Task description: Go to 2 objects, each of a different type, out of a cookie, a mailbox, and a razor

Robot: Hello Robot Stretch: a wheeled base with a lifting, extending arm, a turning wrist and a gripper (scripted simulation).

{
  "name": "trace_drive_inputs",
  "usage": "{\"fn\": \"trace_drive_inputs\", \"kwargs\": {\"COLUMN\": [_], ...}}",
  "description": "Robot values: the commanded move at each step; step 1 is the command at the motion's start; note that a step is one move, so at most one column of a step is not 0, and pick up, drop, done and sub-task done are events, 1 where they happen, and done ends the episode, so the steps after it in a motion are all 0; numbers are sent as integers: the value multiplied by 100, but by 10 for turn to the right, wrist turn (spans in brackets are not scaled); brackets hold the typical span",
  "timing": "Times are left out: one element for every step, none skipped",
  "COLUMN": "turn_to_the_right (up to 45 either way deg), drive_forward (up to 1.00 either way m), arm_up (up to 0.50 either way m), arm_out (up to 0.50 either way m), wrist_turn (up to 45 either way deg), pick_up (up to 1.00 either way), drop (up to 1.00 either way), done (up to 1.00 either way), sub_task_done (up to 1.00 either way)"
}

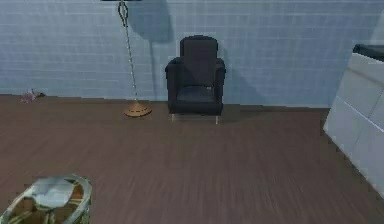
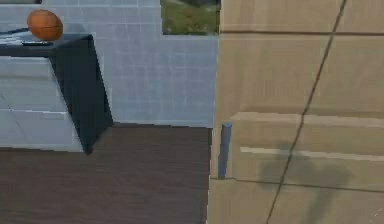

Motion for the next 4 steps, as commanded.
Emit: {"fn": "trace_drive_inputs", "kwargs": {"turn_to_the_right": [0,-270,0,-450], "drive_forward": [100,0,60,0], "arm_up": [0,0,0,0], "arm_out": [0,0,0,0], "wrist_turn": [0,0,0,0], "pick_up": [0,0,0,0], "drop": [0,0,0,0], "done": [0,0,0,0], "sub_task_done": [0,0,0,0]}}
